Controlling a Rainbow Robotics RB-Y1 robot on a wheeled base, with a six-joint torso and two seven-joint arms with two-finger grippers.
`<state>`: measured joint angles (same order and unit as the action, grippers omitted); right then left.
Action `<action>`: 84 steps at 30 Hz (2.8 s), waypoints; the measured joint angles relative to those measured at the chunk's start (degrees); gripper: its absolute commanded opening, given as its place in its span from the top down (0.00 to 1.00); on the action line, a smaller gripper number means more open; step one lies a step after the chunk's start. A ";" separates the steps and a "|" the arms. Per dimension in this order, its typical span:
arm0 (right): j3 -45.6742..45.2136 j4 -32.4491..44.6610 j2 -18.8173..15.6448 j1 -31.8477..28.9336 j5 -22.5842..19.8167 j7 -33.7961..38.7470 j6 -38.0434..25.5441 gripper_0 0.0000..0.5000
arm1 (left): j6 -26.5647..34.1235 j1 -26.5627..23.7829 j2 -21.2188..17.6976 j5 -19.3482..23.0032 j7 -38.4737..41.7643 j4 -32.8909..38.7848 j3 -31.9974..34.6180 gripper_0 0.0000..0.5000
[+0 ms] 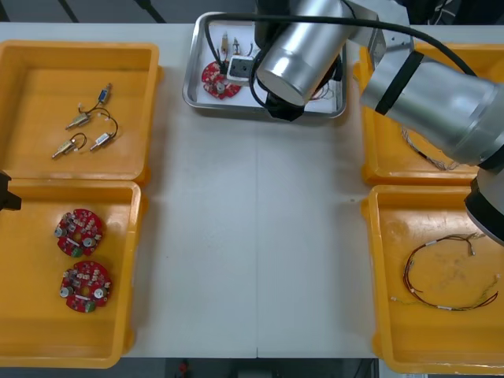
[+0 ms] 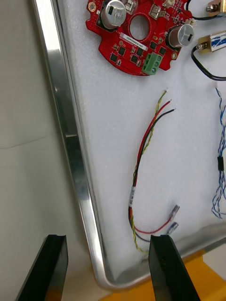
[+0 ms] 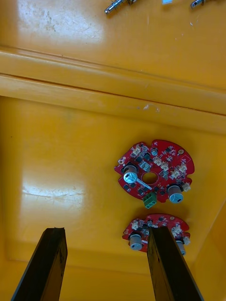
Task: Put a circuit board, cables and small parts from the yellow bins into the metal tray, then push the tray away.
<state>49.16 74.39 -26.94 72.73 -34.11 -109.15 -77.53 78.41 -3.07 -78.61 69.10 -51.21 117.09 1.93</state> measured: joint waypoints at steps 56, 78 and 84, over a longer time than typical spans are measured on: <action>-60.43 40.11 -27.67 -47.00 -27.78 60.28 -32.25 0.00 | -0.02 0.01 0.00 -0.01 0.00 0.08 0.00 0.00; -62.29 43.35 -26.32 -56.32 -24.09 47.82 -32.25 0.00 | -0.02 0.01 0.00 -0.01 0.00 0.09 0.00 0.00; -62.28 43.69 -24.21 -57.73 -21.74 47.78 -32.26 0.00 | -0.02 0.01 0.00 -0.01 0.00 0.09 0.00 0.00</action>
<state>-13.11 118.08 -51.16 15.00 -55.85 -61.38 -109.79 78.39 -3.06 -78.61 69.08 -51.21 117.17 1.93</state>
